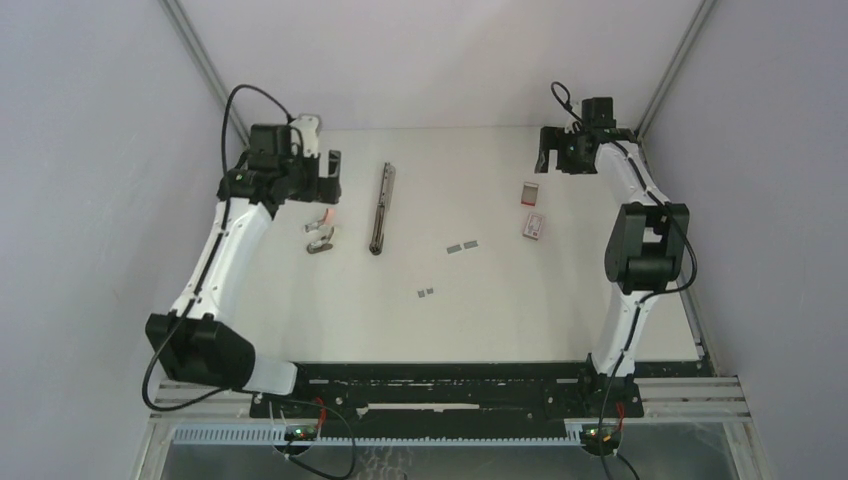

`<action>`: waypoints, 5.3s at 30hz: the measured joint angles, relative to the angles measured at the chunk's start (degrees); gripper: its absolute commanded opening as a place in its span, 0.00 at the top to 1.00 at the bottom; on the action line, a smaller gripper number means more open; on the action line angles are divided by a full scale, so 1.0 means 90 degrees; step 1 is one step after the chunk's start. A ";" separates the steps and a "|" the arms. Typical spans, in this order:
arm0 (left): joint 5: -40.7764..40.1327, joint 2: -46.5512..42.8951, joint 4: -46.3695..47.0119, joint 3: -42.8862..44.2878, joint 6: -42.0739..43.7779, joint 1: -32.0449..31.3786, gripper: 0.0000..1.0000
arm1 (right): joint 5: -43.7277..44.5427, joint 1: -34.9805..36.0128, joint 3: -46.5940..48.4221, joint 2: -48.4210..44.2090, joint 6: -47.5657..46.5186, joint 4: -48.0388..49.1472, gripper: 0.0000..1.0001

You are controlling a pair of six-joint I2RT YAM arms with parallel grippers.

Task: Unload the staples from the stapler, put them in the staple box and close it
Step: Place the stapler at the center of the board, then move the staple box to the center of the board, then pick up the staple from the center of the board.

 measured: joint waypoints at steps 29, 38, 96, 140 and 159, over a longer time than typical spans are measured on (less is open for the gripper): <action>0.2994 -0.1688 0.0636 -0.3072 0.2144 0.1263 0.00 | -0.2450 -0.0143 0.3616 0.3604 0.0083 -0.1294 0.05; 0.3208 -0.1685 0.0644 -0.3111 0.2232 0.1263 0.00 | -0.2730 -0.0342 0.3468 0.3645 0.0437 -0.0984 0.05; 0.3570 -0.1503 0.0646 -0.3116 0.2280 0.1263 0.00 | -0.2188 0.1144 -0.0357 0.0826 -0.0046 -0.0675 0.00; 0.3048 -0.3735 0.0061 -0.3750 0.2839 0.1576 0.00 | -0.0590 0.3291 -0.0663 0.0012 -0.5758 -0.0991 0.32; 0.3254 -0.3728 0.0066 -0.3903 0.2897 0.1581 0.00 | -0.0685 0.3252 0.0542 0.1348 -0.6839 -0.2125 0.64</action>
